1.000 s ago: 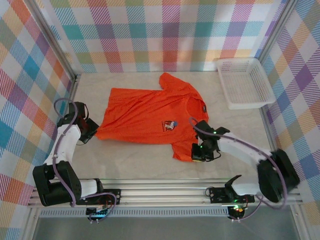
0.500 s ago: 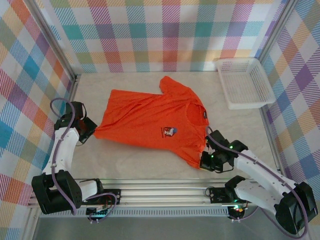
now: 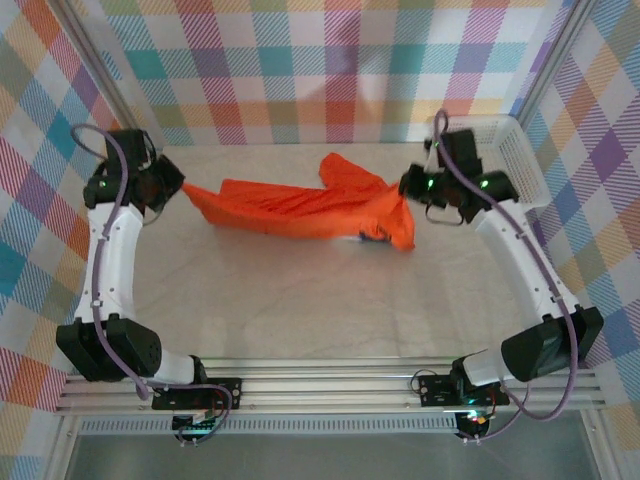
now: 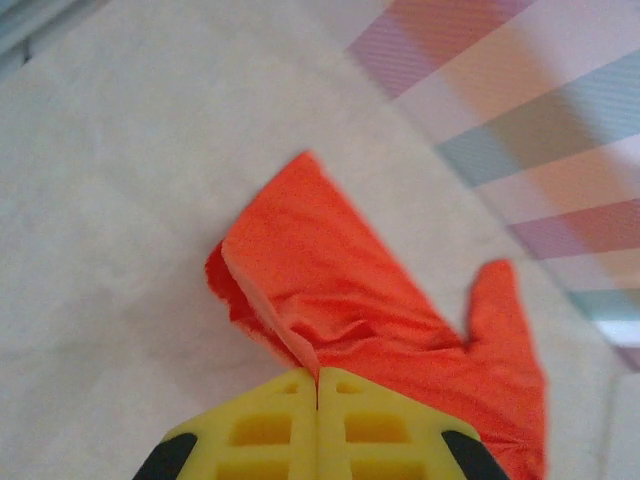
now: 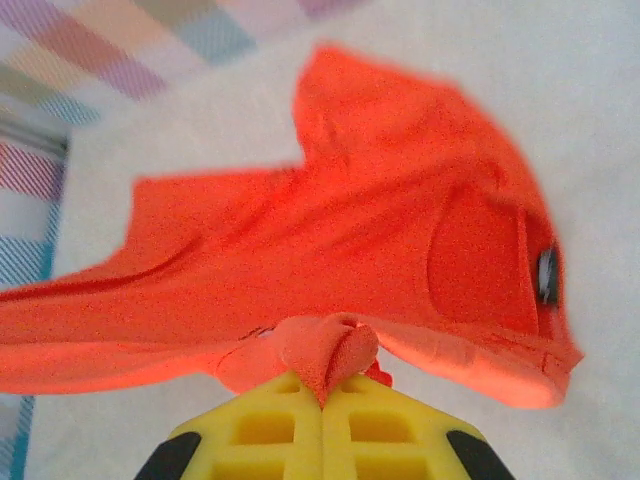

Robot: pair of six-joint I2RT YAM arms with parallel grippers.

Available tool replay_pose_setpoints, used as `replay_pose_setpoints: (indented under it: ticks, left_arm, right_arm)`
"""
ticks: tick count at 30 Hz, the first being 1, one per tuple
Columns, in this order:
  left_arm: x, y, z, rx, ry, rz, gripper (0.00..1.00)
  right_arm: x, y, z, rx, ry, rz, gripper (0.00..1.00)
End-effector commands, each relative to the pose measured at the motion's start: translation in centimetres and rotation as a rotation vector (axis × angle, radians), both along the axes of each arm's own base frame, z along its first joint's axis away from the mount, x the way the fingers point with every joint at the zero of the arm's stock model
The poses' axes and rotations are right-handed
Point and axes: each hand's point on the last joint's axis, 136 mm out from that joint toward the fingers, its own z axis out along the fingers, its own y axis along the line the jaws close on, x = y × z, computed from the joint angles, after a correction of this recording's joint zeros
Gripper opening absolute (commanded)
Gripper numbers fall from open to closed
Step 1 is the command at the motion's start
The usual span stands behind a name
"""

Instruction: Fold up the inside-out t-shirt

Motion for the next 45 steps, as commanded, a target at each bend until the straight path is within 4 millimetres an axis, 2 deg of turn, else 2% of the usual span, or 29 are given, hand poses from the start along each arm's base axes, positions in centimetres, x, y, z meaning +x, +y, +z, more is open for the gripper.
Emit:
replay_pose_setpoints:
  ticks: [1, 3, 6, 10, 13, 18, 22, 24, 27, 30, 32, 35, 38, 40, 43, 45]
  left_arm:
    - [0.2, -1.2, 5.5, 0.006, -0.095, -0.077, 0.00]
    - [0.0, -1.2, 8.8, 0.025, -0.174, -0.088, 0.00]
    - [-1.7, -1.1, 14.2, 0.080, -0.325, -0.082, 0.00]
    - [-5.9, -0.8, 20.2, 0.159, -0.492, -0.055, 0.00]
    - [-9.0, -1.3, 23.5, 0.180, -0.599, -0.055, 0.00]
    - [-13.6, -2.2, 27.2, 0.203, -0.710, -0.070, 0.00]
    - [-17.3, -2.2, 29.9, 0.248, -0.798, -0.048, 0.00]
    - [-18.3, -2.1, 30.6, 0.259, -0.831, -0.035, 0.00]
    - [-17.3, -2.1, 30.1, 0.249, -0.814, -0.040, 0.00]
    - [-13.4, -2.2, 27.4, 0.208, -0.727, -0.076, 0.00]
    - [-9.8, -2.2, 24.7, 0.177, -0.659, -0.098, 0.00]
    - [-3.1, -2.0, 18.0, 0.118, -0.497, -0.132, 0.00]
    - [3.1, -2.7, 9.7, 0.027, -0.315, -0.187, 0.00]
    - [6.6, -3.5, 3.4, -0.007, -0.201, -0.200, 0.00]
    - [10.0, -4.7, -5.8, -0.041, -0.032, -0.202, 0.00]
    - [11.2, -5.1, -11.5, -0.054, 0.069, -0.196, 0.00]
  right_arm:
    - [-0.1, -1.0, 6.8, -0.044, -0.169, 0.030, 0.00]
    - [-0.7, -1.2, 10.3, -0.038, -0.250, 0.041, 0.00]
    - [-2.7, -1.8, 14.5, -0.034, -0.351, 0.046, 0.00]
    - [-7.0, -2.7, 19.2, -0.014, -0.478, 0.066, 0.00]
    - [-10.1, -3.3, 21.8, 0.015, -0.567, 0.073, 0.00]
    - [-14.7, -4.2, 24.7, 0.038, -0.663, 0.093, 0.00]
    - [-18.0, -6.0, 27.4, 0.018, -0.762, 0.048, 0.00]
    - [-18.4, -6.4, 27.8, 0.013, -0.780, 0.033, 0.00]
    - [-16.8, -5.9, 26.9, 0.003, -0.747, 0.039, 0.00]
    - [-13.5, -4.9, 24.9, -0.018, -0.688, 0.053, 0.00]
    - [-10.5, -4.4, 23.1, -0.056, -0.647, 0.047, 0.00]
    - [-5.3, -3.3, 19.5, -0.106, -0.558, 0.051, 0.00]
    - [-0.2, -1.9, 15.0, -0.140, -0.450, 0.066, 0.00]
    - [3.7, -1.5, 10.7, -0.173, -0.363, 0.055, 0.00]
    - [8.5, -1.6, 3.6, -0.192, -0.215, 0.027, 0.00]
    - [10.7, -1.5, -1.3, -0.202, -0.116, 0.014, 0.00]
